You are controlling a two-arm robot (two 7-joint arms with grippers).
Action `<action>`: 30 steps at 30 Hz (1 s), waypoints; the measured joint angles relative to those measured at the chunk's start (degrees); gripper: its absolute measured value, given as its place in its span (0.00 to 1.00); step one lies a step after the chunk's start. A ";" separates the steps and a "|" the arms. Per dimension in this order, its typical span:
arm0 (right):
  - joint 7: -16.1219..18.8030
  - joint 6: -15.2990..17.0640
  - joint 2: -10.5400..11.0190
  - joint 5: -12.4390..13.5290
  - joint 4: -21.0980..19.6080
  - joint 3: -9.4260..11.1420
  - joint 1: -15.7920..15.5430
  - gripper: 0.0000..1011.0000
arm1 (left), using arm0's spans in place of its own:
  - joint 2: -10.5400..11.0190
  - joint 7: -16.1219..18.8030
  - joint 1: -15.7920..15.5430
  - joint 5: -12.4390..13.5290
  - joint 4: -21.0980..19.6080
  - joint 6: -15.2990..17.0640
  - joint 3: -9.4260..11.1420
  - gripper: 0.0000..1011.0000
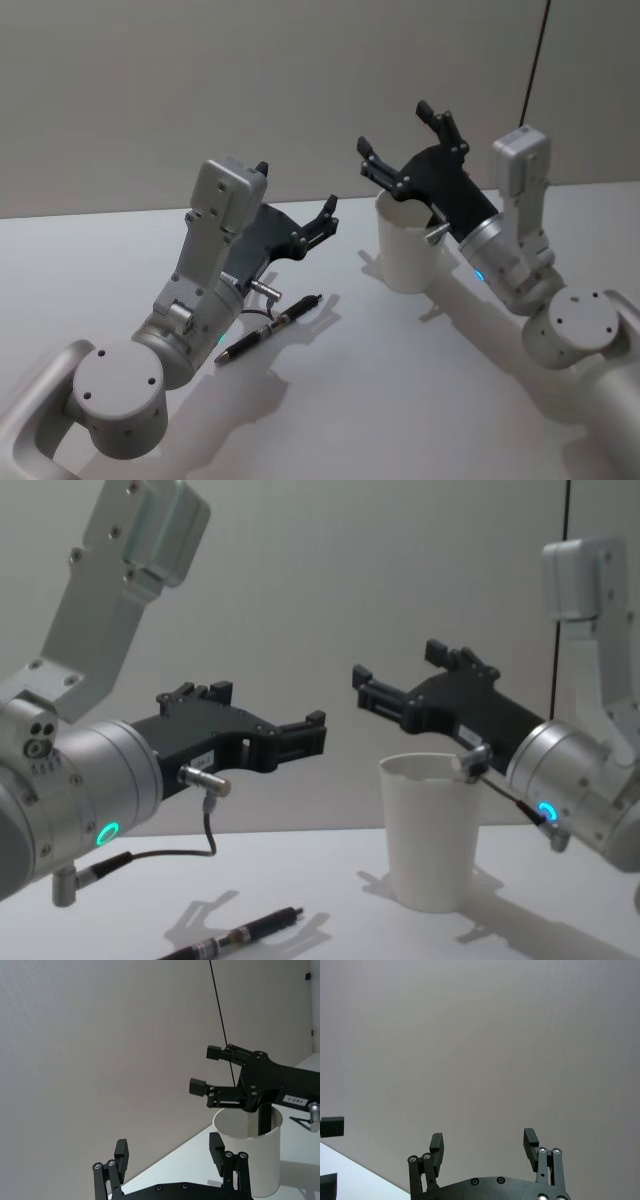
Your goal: Place the pen into the pen holder.
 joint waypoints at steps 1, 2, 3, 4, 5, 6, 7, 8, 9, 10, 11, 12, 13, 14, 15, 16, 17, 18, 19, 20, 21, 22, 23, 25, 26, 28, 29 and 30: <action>0.00 0.00 0.00 0.00 0.00 0.00 0.00 0.99 | 0.00 0.00 0.00 0.00 0.00 0.00 0.00 0.99; 0.11 0.55 0.28 0.60 -1.22 0.14 -0.49 0.99 | 0.00 0.00 0.00 0.00 0.00 0.00 0.00 0.99; 0.17 1.00 0.52 1.14 -2.25 0.27 -0.95 0.99 | 0.00 0.00 0.00 0.00 0.00 0.00 0.00 0.99; 0.21 1.40 0.73 1.45 -3.19 0.37 -1.36 0.99 | 0.00 0.00 0.00 0.00 0.00 0.00 0.00 0.99; 0.23 1.73 0.87 1.75 -3.89 0.45 -1.66 0.99 | 0.00 0.00 0.00 0.00 0.00 0.00 0.00 0.99; 0.25 2.49 1.25 2.35 -5.50 0.64 -2.32 0.99 | 0.00 0.00 0.00 0.00 0.00 0.00 0.00 0.99; 0.25 2.49 1.25 2.35 -5.50 0.64 -2.32 0.99 | 0.00 0.00 0.00 0.00 0.00 0.00 0.00 0.99; 0.25 3.49 1.70 3.15 -7.26 0.85 -3.13 0.99 | 0.00 0.00 0.00 0.00 0.00 0.00 0.00 0.99; 0.25 3.77 1.91 3.37 -8.08 0.95 -3.51 0.99 | 0.00 0.00 0.00 0.00 0.00 0.00 0.00 0.99; 0.24 4.67 2.35 4.02 -9.78 1.15 -4.27 0.99 | 0.00 0.00 0.00 0.00 0.00 0.00 0.00 0.99; 0.23 5.08 2.55 4.32 -10.53 1.23 -4.62 0.99 | 0.00 0.00 0.00 0.00 0.00 0.00 0.00 0.99; 0.22 5.35 2.74 4.50 -11.13 1.31 -5.00 0.99 | 0.00 0.00 0.00 0.00 0.00 0.00 0.00 0.99; 0.15 5.84 3.02 4.84 -12.37 1.43 -5.50 0.99 | 0.00 0.00 0.00 0.00 0.00 0.00 0.00 0.99; 0.11 6.09 3.15 5.01 -12.90 1.49 -5.75 0.99 | 0.00 0.00 0.00 0.00 0.00 0.00 0.00 0.99; -0.07 6.94 3.63 5.55 -14.61 1.70 -6.62 0.99 | 0.00 0.00 0.00 0.00 0.00 0.00 0.00 0.99; -0.18 7.30 3.85 5.78 -15.39 1.79 -7.01 0.99 | 0.00 0.00 0.00 0.00 0.00 0.00 0.00 0.99; -0.47 8.15 4.29 6.34 -16.92 1.96 -7.78 0.99 | 0.00 0.00 0.00 0.00 0.00 0.00 0.00 0.99; -0.47 8.15 4.29 6.34 -16.92 1.96 -7.78 0.99 | 0.00 0.00 0.00 0.00 0.00 0.00 0.00 0.99; -0.70 8.78 4.67 6.69 -18.26 2.12 -8.50 0.99 | 0.00 0.00 0.00 0.00 0.00 0.00 0.00 0.99; -0.85 9.17 4.89 6.90 -19.00 2.19 -8.90 0.99 | 0.00 0.00 0.00 0.00 0.00 0.00 0.00 0.99; -1.27 10.04 5.28 7.38 -20.30 2.33 -9.61 0.99 | 0.00 0.00 0.00 0.00 0.00 0.00 0.00 0.99; -1.44 10.37 5.55 7.56 -21.16 2.42 -10.09 0.99 | 0.00 0.00 0.00 0.00 0.00 0.00 0.00 0.99; -1.71 10.89 5.75 7.80 -21.80 2.49 -10.47 0.99 | 0.00 0.01 0.00 0.00 0.00 0.00 0.00 0.99; -2.40 12.00 6.37 8.35 -23.90 2.69 -11.73 0.99 | 0.00 0.00 0.00 0.00 0.00 0.00 0.00 0.99; -2.64 12.34 6.55 8.55 -24.48 2.76 -12.11 0.99 | 0.00 0.00 0.00 0.00 0.00 0.00 0.00 0.99; -3.18 13.13 6.97 8.94 -25.63 2.91 -12.87 0.99 | 0.00 0.00 0.00 0.00 0.00 0.00 0.00 0.99; -3.16 13.13 6.97 8.94 -25.62 2.91 -12.85 0.99 | 0.00 0.00 0.00 0.00 0.00 0.00 0.00 0.99; -3.17 13.14 6.93 8.95 -25.62 2.91 -12.85 0.99 | 0.00 0.00 0.00 0.00 0.00 0.00 0.00 0.99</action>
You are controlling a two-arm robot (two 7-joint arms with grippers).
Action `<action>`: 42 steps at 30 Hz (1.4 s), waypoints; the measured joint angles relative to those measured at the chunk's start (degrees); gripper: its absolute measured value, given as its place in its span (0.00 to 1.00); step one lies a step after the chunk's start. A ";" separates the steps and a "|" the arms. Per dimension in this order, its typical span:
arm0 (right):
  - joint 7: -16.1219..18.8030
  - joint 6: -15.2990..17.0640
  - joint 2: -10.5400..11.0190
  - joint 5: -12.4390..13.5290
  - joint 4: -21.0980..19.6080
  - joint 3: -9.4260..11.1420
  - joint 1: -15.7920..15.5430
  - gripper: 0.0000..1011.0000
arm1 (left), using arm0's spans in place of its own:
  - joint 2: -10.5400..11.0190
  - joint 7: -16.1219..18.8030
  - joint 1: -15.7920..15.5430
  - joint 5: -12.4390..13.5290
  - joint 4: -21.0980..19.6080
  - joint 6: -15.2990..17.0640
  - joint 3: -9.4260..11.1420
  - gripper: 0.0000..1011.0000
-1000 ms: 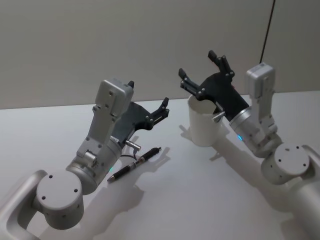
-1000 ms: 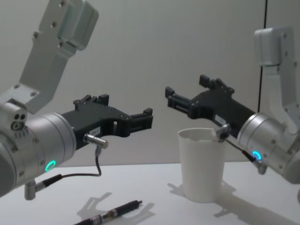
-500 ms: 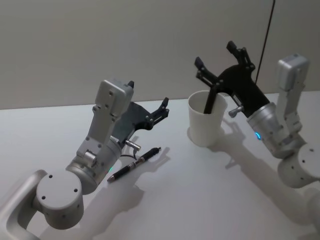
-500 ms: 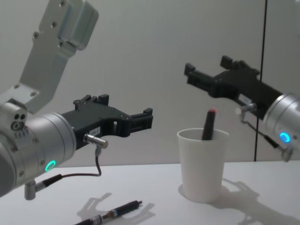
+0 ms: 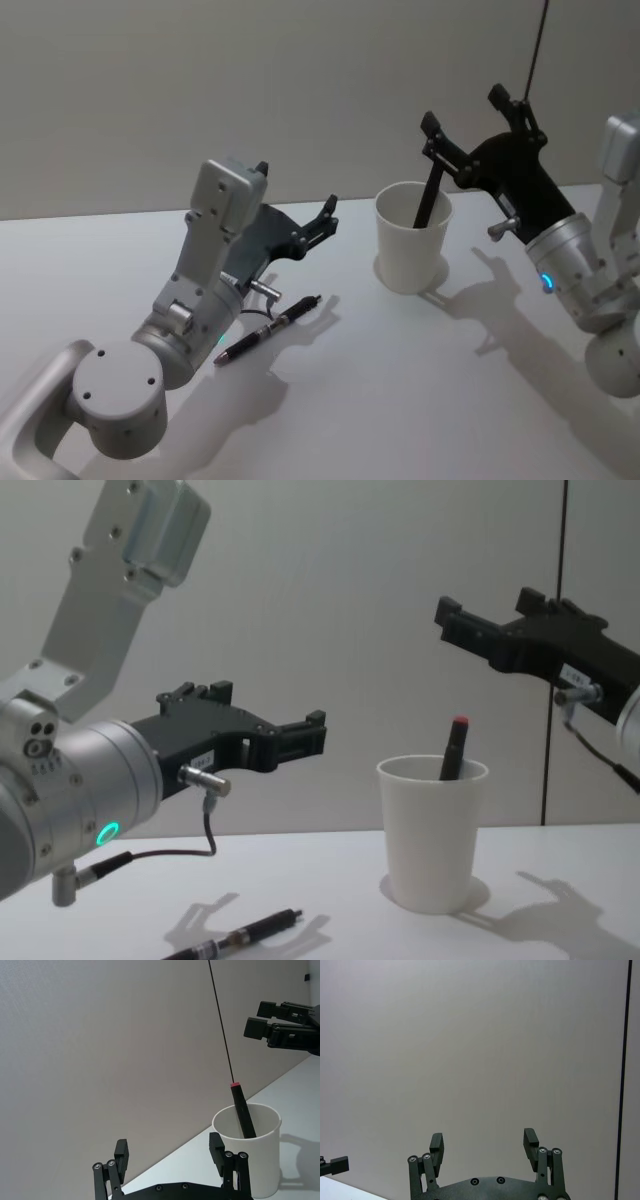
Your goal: Place the pen into the pen holder.
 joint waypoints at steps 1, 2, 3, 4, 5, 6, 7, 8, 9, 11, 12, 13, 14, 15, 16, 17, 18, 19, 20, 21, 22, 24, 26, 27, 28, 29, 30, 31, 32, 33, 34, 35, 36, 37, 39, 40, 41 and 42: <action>-0.01 0.04 0.01 0.00 -0.01 0.00 -0.03 0.99 | 0.00 0.00 0.00 0.00 0.00 0.00 0.00 0.99; -0.05 0.11 0.03 0.00 -0.06 0.00 -0.08 0.99 | 0.00 0.00 0.00 0.00 0.00 0.00 0.00 0.99; -0.10 0.21 0.07 0.00 -0.15 0.00 -0.14 0.99 | 0.00 0.00 0.00 0.00 0.00 0.00 0.00 0.99; -0.24 0.48 0.20 0.00 -0.43 0.03 -0.38 0.99 | 0.00 0.00 0.00 0.00 0.00 0.00 0.00 0.99; -0.34 0.64 0.28 0.01 -0.62 0.05 -0.54 0.99 | 0.00 0.00 0.00 0.00 0.00 0.00 0.00 0.99; -0.57 1.09 0.51 0.03 -1.09 0.12 -0.93 0.99 | 0.00 0.00 0.00 0.00 0.00 0.00 0.00 0.99; -0.71 1.36 0.64 0.04 -1.37 0.16 -1.17 0.99 | 0.00 0.00 0.00 0.00 0.00 0.00 0.00 0.99; -0.87 1.65 0.78 0.06 -1.71 0.20 -1.46 0.99 | 0.00 0.00 0.00 0.00 0.00 0.00 0.00 0.99; -1.02 1.92 0.90 0.07 -1.96 0.24 -1.69 0.99 | 0.00 0.00 0.00 0.00 0.00 0.00 0.00 0.99; -1.73 3.17 1.47 0.15 -3.26 0.42 -2.80 0.99 | 0.00 0.00 0.00 0.00 0.00 0.00 0.00 0.99; -1.91 3.48 1.63 0.18 -3.63 0.47 -3.11 0.99 | 0.00 0.00 0.00 0.00 0.00 0.00 0.00 0.99; -2.42 4.42 2.06 0.23 -4.55 0.58 -3.93 0.99 | 0.00 0.00 0.00 0.00 0.00 0.00 0.00 0.99; -2.69 4.88 2.29 0.26 -5.04 0.65 -4.34 0.99 | 0.00 0.00 0.00 0.00 0.00 0.00 0.00 0.99; -2.94 5.35 2.51 0.29 -5.54 0.72 -4.76 0.99 | 0.00 0.00 0.00 0.00 0.00 0.00 0.00 0.99; -3.44 6.24 2.95 0.35 -6.51 0.85 -5.58 0.99 | 0.00 0.00 0.00 0.00 0.00 0.00 0.00 0.99; -3.72 6.73 3.16 0.39 -7.00 0.92 -6.00 0.99 | 0.00 0.00 0.00 0.00 0.00 0.00 0.00 0.99; -3.99 7.21 3.37 0.42 -7.47 0.98 -6.43 0.99 | 0.00 0.00 0.00 0.00 0.00 0.00 0.00 0.99; -4.51 8.11 3.81 0.48 -8.48 1.10 -7.25 0.99 | 0.00 0.00 0.00 0.00 0.00 0.00 0.00 0.99; -4.78 8.57 4.04 0.51 -8.97 1.17 -7.67 0.99 | 0.00 0.00 0.00 0.00 0.00 0.00 0.00 0.99; -4.78 8.57 4.04 0.51 -8.97 1.17 -7.67 0.99 | 0.00 0.00 0.00 0.00 0.00 0.00 0.00 0.99; -5.25 9.54 4.49 0.57 -9.97 1.30 -8.51 0.99 | 0.00 0.00 0.00 0.00 0.00 0.00 0.00 0.99; -5.77 10.45 4.90 0.64 -10.91 1.42 -9.31 0.99 | 0.00 0.00 0.00 0.00 0.00 0.00 0.00 0.99; -6.56 11.89 5.56 0.72 -12.41 1.61 -10.56 0.99 | 0.00 0.00 0.00 0.00 0.00 0.00 0.00 0.99; -6.82 12.35 5.80 0.74 -12.85 1.67 -10.98 0.99 | 0.00 0.00 0.00 0.00 0.00 0.00 0.00 0.99; -7.36 13.28 6.25 0.81 -13.89 1.80 -11.83 0.99 | 0.00 0.00 0.00 0.00 0.00 0.00 0.00 0.99; -7.62 13.76 6.46 0.84 -14.36 1.85 -12.22 0.99 | 0.00 0.00 0.00 0.00 0.00 0.00 0.00 0.99; -8.12 14.71 6.88 0.90 -15.34 1.97 -13.08 0.99 | 0.00 0.00 0.00 0.00 0.00 0.00 0.00 0.99; -8.41 15.16 7.10 0.93 -15.82 2.03 -13.51 0.99 | 0.00 0.00 0.00 0.00 0.00 0.00 0.00 0.99; -8.90 16.10 7.55 0.98 -16.83 2.15 -14.34 0.99 | 0.00 0.00 0.00 0.00 0.00 0.00 0.00 0.99; -8.90 16.10 7.55 0.98 -16.83 2.15 -14.34 0.99 | 0.00 0.00 0.00 0.00 0.00 0.00 0.00 0.99; -9.41 17.01 7.97 1.04 -17.75 2.29 -15.16 0.99 | 0.00 0.00 0.00 0.00 0.00 0.00 0.00 0.99; -9.63 17.44 8.17 1.07 -18.23 2.34 -15.53 0.99 | 0.00 0.00 0.00 0.00 0.00 0.00 0.00 0.99; -10.05 18.21 8.54 1.11 -19.03 2.45 -16.23 0.99 | 0.00 0.00 0.00 0.00 0.00 0.00 0.00 0.99; -10.29 18.62 8.70 1.13 -19.43 2.50 -16.55 0.99 | 0.00 0.00 0.00 0.00 0.00 0.00 0.00 0.99; -10.69 19.30 9.03 1.17 -20.15 2.58 -17.18 0.99 | 0.00 0.00 0.00 0.00 0.00 0.00 0.00 0.99; -11.01 19.89 9.32 1.21 -20.79 2.69 -17.68 0.99 | 0.00 -0.01 0.00 0.00 0.00 0.00 0.00 0.99; -11.13 20.14 9.44 1.22 -21.04 2.71 -17.90 0.99 | 0.00 -0.01 0.00 0.00 0.00 0.00 0.00 0.99; -11.25 20.34 9.53 1.23 -21.25 2.74 -18.10 0.99 | 0.00 0.00 0.00 0.00 0.00 0.00 0.00 0.99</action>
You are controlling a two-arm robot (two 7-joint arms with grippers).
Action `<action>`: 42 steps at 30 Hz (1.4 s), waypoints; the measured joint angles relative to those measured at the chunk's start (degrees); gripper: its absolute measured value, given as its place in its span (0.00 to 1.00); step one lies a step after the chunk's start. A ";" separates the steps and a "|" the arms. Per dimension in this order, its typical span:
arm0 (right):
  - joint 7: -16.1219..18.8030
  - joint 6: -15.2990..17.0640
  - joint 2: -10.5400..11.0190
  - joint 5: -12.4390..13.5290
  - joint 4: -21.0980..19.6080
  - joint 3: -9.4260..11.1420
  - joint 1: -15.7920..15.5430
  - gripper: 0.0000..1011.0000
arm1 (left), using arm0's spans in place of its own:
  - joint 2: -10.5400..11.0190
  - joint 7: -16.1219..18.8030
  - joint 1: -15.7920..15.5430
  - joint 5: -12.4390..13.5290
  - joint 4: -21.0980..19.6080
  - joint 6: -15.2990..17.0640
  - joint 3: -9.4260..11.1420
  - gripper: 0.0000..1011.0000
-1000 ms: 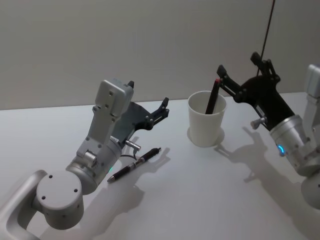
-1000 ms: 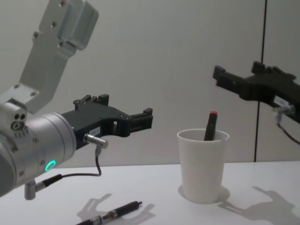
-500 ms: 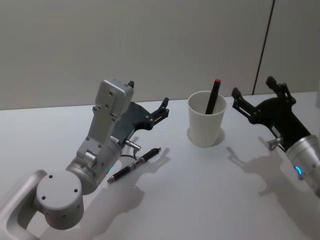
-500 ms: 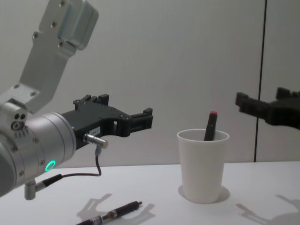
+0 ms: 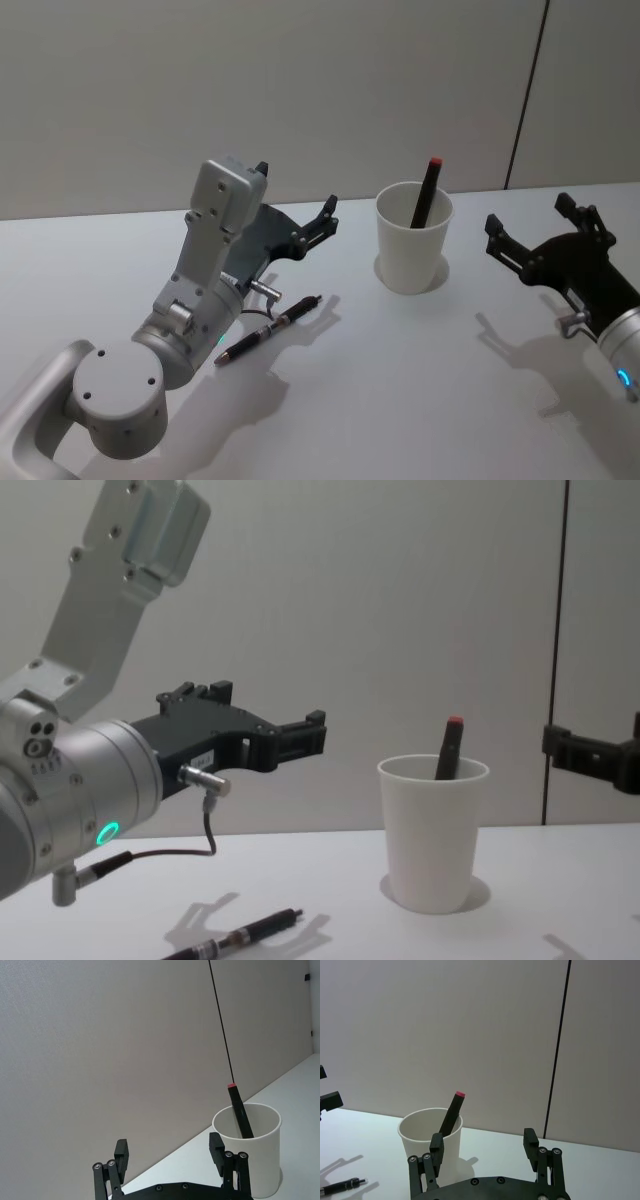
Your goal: Place the pen into the pen holder.
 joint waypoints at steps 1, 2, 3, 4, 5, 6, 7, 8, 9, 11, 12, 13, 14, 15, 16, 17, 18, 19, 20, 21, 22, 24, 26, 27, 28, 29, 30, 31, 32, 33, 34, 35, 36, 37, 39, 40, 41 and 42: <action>-0.17 0.33 0.16 0.02 -0.32 0.04 -0.30 0.99 | 0.00 0.00 0.00 0.00 0.00 0.00 0.00 0.99; -0.23 0.42 0.21 0.03 -0.42 0.06 -0.38 0.99 | 0.00 0.00 0.00 0.00 0.00 0.00 0.00 0.99; -0.28 0.51 0.25 0.04 -0.51 0.07 -0.46 0.99 | 0.00 0.00 0.00 0.00 0.00 0.00 0.00 0.99; -0.36 0.65 0.31 0.05 -0.64 0.09 -0.58 0.99 | 0.00 0.00 0.00 0.00 0.00 0.00 0.00 0.99; -0.38 0.69 0.32 0.05 -0.66 0.09 -0.60 0.99 | 0.00 0.00 0.00 0.00 0.00 0.00 0.00 0.99; -0.39 0.70 0.33 0.05 -0.68 0.10 -0.63 0.99 | 0.00 0.00 0.00 0.00 0.00 0.00 0.00 0.99; -0.40 0.72 0.33 0.05 -0.70 0.10 -0.64 0.99 | 0.00 0.00 0.00 0.00 0.00 0.00 0.00 0.99; -0.40 0.72 0.33 0.05 -0.71 0.10 -0.64 0.99 | 0.00 0.00 0.00 0.00 0.00 0.00 0.00 0.99; -0.40 0.72 0.33 0.05 -0.72 0.10 -0.65 0.99 | 0.00 0.00 0.00 0.00 0.00 0.00 0.00 0.99; -0.40 0.72 0.34 0.05 -0.72 0.10 -0.66 0.99 | 0.00 0.00 0.00 0.00 0.00 0.00 0.00 0.99; -0.40 0.73 0.33 0.05 -0.73 0.10 -0.66 0.99 | 0.00 0.00 0.00 0.00 0.00 0.00 0.00 0.99; -0.40 0.72 0.33 0.05 -0.74 0.10 -0.66 0.99 | 0.00 -0.01 0.00 0.00 0.00 0.00 0.00 0.99; -0.40 0.72 0.34 0.05 -0.74 0.10 -0.66 0.99 | 0.00 -0.01 0.00 0.00 0.00 0.00 0.00 0.99; -0.40 0.73 0.33 0.05 -0.75 0.10 -0.66 0.99 | 0.00 -0.02 0.00 0.00 0.00 0.00 0.00 0.99; -0.40 0.72 0.33 0.05 -0.75 0.09 -0.66 0.99 | 0.00 -0.04 0.00 0.00 0.00 0.00 0.00 0.99; -0.40 0.72 0.33 0.05 -0.74 0.09 -0.66 0.99 | -0.01 -0.06 0.00 0.00 0.00 0.00 -0.01 0.99; -0.40 0.73 0.33 0.05 -0.74 0.09 -0.66 0.99 | 0.00 -0.10 0.00 0.00 0.00 0.00 -0.03 0.99; -0.40 0.72 0.34 0.05 -0.75 0.08 -0.66 0.99 | 0.00 -0.24 0.00 -0.02 0.00 0.00 -0.07 0.99; -0.40 0.72 0.33 0.05 -0.75 0.08 -0.66 0.99 | 0.01 -0.34 0.00 -0.04 0.00 0.00 -0.09 0.99; -0.40 0.73 0.33 0.05 -0.75 0.07 -0.66 0.99 | 0.07 -0.57 0.01 -0.10 0.00 0.00 -0.16 0.99; -0.40 0.72 0.34 0.05 -0.75 0.06 -0.66 0.99 | 0.12 -0.71 0.02 -0.13 0.00 0.00 -0.21 0.99; -0.40 0.72 0.33 0.05 -0.74 0.06 -0.66 0.99 | 0.27 -1.07 0.06 -0.30 -0.03 -0.03 -0.34 0.99; -0.40 0.71 0.33 0.05 -0.74 0.06 -0.66 0.99 | 0.56 -1.68 0.13 -0.62 -0.09 -0.07 -0.57 0.99; -0.40 0.71 0.33 0.04 -0.74 0.06 -0.66 0.99 | 0.68 -1.89 0.16 -0.76 -0.14 -0.08 -0.66 0.99; -0.40 0.70 0.33 0.04 -0.75 0.06 -0.66 0.99 | 0.93 -2.38 0.25 -1.10 -0.26 -0.09 -0.86 0.99; -0.39 0.70 0.33 0.03 -0.75 0.06 -0.66 0.99 | 1.11 -2.60 0.31 -1.24 -0.33 -0.09 -0.99 0.99; -0.39 0.70 0.33 0.03 -0.74 0.05 -0.67 0.99 | 1.28 -2.84 0.36 -1.40 -0.41 -0.09 -1.10 0.99; -0.39 0.70 0.33 0.02 -0.74 0.06 -0.66 0.99 | 1.62 -3.40 0.47 -1.79 -0.57 -0.08 -1.32 0.99; -0.39 0.70 0.33 0.02 -0.75 0.05 -0.66 0.99 | 1.80 -3.56 0.53 -1.90 -0.65 -0.07 -1.44 0.99; -0.39 0.70 0.33 0.01 -0.74 0.06 -0.66 0.99 | 1.99 -3.93 0.60 -2.16 -0.75 -0.04 -1.56 0.99; -0.39 0.69 0.33 0.01 -0.74 0.06 -0.66 0.99 | 2.26 -4.19 0.71 -2.34 -0.89 0.01 -1.73 0.99; -0.39 0.69 0.33 0.00 -0.74 0.05 -0.67 0.99 | 2.68 -4.73 0.89 -2.72 -1.13 0.13 -1.98 0.99; -0.39 0.69 0.33 0.00 -0.74 0.05 -0.67 0.99 | 2.89 -5.09 0.99 -3.01 -1.25 0.19 -2.10 0.99; -0.39 0.69 0.33 0.00 -0.74 0.05 -0.66 0.99 | 3.10 -5.36 1.08 -3.22 -1.37 0.25 -2.21 0.99; -0.39 0.69 0.33 0.00 -0.74 0.06 -0.66 0.99 | 3.83 -6.22 1.47 -3.96 -1.80 0.46 -2.61 0.99; -0.39 0.69 0.33 -0.01 -0.74 0.05 -0.67 0.99 | 4.06 -6.53 1.60 -4.21 -1.93 0.53 -2.73 0.99; -0.39 0.69 0.33 -0.01 -0.74 0.05 -0.66 0.99 | 4.53 -7.26 1.85 -4.81 -2.20 0.70 -2.97 0.99; -0.39 0.69 0.33 0.00 -0.74 0.05 -0.66 0.99 | 4.76 -7.56 1.97 -5.09 -2.34 0.78 -3.08 0.99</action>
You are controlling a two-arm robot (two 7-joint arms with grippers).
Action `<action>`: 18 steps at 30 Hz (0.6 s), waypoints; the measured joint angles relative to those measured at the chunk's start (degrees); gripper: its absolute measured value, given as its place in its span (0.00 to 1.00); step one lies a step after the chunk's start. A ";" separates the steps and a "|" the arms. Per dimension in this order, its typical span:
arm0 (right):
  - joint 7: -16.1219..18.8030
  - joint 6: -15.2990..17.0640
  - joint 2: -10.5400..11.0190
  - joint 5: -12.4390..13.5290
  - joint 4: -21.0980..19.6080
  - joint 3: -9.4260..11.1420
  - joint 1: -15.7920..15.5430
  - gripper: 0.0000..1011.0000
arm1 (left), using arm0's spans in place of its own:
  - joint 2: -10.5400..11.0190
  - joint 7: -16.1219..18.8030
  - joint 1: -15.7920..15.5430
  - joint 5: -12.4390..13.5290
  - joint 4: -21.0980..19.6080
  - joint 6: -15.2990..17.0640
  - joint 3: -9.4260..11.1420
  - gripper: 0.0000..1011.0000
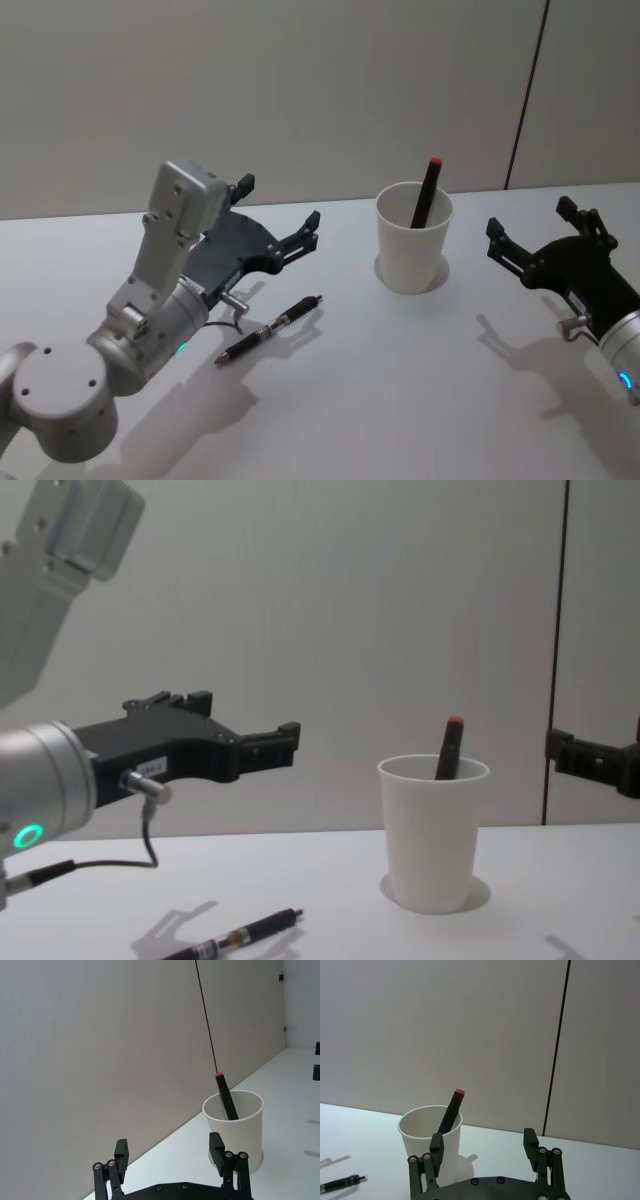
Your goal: Place the pen into the pen holder.
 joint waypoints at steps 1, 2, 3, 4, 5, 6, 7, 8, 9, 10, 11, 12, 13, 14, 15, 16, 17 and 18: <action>0.00 0.00 0.00 0.00 0.00 0.00 0.00 0.99 | 0.45 -0.60 0.24 -0.57 -0.26 0.17 -0.23 0.99; 0.00 0.00 0.00 0.00 0.00 0.00 0.00 0.99 | 0.69 -0.91 0.36 -0.87 -0.39 0.28 -0.35 0.99; 0.00 0.00 0.00 0.00 0.00 0.00 0.00 0.99 | 0.92 -1.25 0.52 -1.19 -0.52 0.36 -0.47 0.99; 0.00 0.00 0.00 0.00 0.00 0.00 0.00 0.99 | 1.15 -1.59 0.60 -1.51 -0.65 0.44 -0.58 0.99; 0.00 0.00 0.00 0.00 0.00 0.00 0.00 0.99 | 1.76 -2.32 0.96 -2.22 -1.00 0.65 -0.89 0.99; 0.00 0.00 0.00 0.00 0.00 0.00 0.00 0.99 | 1.76 -2.32 0.96 -2.22 -1.00 0.65 -0.89 0.99; 0.00 0.00 0.00 0.00 0.00 0.00 0.00 0.99 | 2.14 -2.94 1.21 -2.88 -1.21 0.83 -1.08 0.99; 0.00 0.00 0.00 0.00 0.00 0.00 0.00 0.99 | 2.44 -3.28 1.42 -3.20 -1.37 0.92 -1.20 0.99; 0.00 0.00 0.00 0.00 0.00 0.00 0.00 0.99 | 2.90 -3.99 1.70 -3.93 -1.62 1.17 -1.40 0.99; 0.00 0.00 0.00 0.00 0.00 0.00 0.00 0.99 | 3.14 -4.18 1.84 -4.13 -1.74 1.25 -1.51 0.99; 0.00 0.01 0.00 0.00 0.00 0.00 0.00 0.99 | 3.63 -4.84 2.12 -4.81 -1.99 1.53 -1.72 0.99; 0.00 0.01 0.00 0.00 0.00 0.00 0.00 0.99 | 3.83 -5.11 2.24 -5.10 -2.08 1.66 -1.81 0.99; -0.01 0.01 0.00 0.00 0.00 0.01 0.00 0.99 | 4.03 -5.38 2.35 -5.37 -2.18 1.79 -1.91 0.99; 0.00 0.01 0.00 0.00 0.00 0.01 0.00 0.99 | 4.24 -5.76 2.46 -5.75 -2.26 1.97 -2.00 0.99; -0.01 0.01 0.00 0.00 0.00 0.01 0.00 0.99 | 4.62 -6.28 2.71 -6.27 -2.42 2.27 -2.17 0.99; -0.01 0.01 0.00 0.00 0.00 0.01 0.00 0.99 | 4.87 -6.52 2.82 -6.51 -2.50 2.42 -2.28 0.99; -0.01 0.01 0.00 0.00 0.00 0.00 0.00 0.99 | 5.04 -6.76 2.92 -6.76 -2.57 2.58 -2.37 0.99; 0.00 0.01 0.00 0.00 0.00 0.00 0.00 0.99 | 5.37 -7.37 3.10 -7.29 -2.66 2.94 -2.51 0.99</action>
